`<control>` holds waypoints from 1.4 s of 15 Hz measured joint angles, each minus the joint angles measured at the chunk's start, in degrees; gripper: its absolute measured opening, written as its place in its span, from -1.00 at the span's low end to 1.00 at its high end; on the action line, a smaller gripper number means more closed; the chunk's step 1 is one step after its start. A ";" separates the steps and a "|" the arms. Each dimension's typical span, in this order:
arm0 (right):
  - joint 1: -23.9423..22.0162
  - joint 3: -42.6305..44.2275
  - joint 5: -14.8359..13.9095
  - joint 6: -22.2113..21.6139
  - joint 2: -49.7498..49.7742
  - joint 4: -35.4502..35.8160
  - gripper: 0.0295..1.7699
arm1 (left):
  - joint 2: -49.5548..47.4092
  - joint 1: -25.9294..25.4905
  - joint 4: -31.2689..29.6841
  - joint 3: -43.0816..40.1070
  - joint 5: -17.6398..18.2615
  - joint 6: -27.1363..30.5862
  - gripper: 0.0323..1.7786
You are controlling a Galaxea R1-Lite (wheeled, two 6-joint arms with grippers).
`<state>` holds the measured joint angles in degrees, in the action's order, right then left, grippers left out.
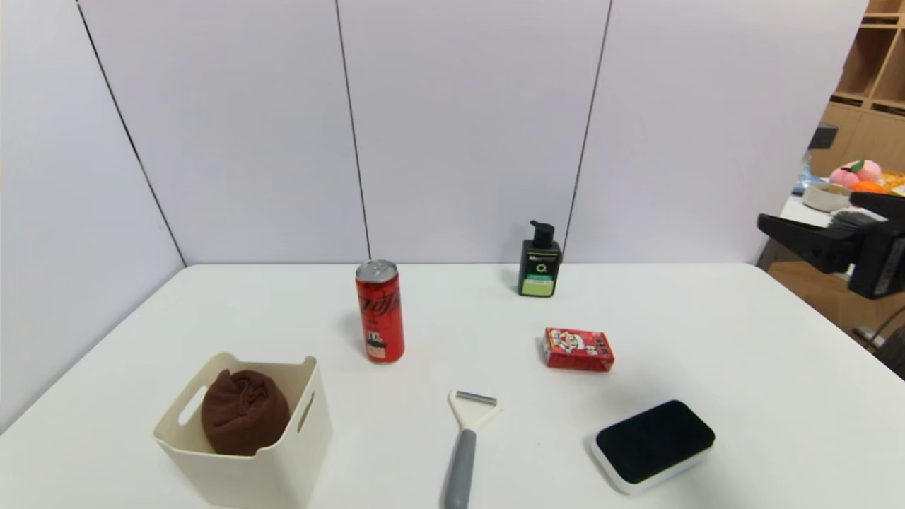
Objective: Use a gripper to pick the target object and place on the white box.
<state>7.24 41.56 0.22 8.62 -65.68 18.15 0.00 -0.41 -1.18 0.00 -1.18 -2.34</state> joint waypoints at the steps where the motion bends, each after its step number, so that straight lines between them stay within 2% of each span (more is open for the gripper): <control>1: -1.40 -3.13 1.32 0.09 3.69 0.26 0.91 | 0.00 0.00 -0.02 0.00 -0.02 0.00 0.90; 4: -4.29 -12.68 3.88 0.30 14.64 2.46 0.91 | 0.00 0.00 0.00 0.00 0.00 0.04 0.90; 8: -6.86 -24.47 5.67 0.06 28.20 5.91 0.91 | 0.00 0.00 0.00 0.00 -0.02 0.00 0.90; 13: -10.70 -38.53 7.35 -2.82 44.80 9.08 0.91 | 0.00 0.00 0.00 0.00 0.00 -0.02 0.90; 17: -11.70 -41.35 7.98 -2.97 48.91 9.08 0.91 | 0.00 0.00 -0.02 0.00 0.00 0.00 0.90; 21: -9.03 -41.53 7.69 -2.62 52.10 8.11 0.91 | 0.00 0.00 0.00 0.00 -0.02 0.02 0.90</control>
<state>-1.79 0.02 7.91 6.00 -13.58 26.26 0.00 -0.41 -1.18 0.00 -1.21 -2.32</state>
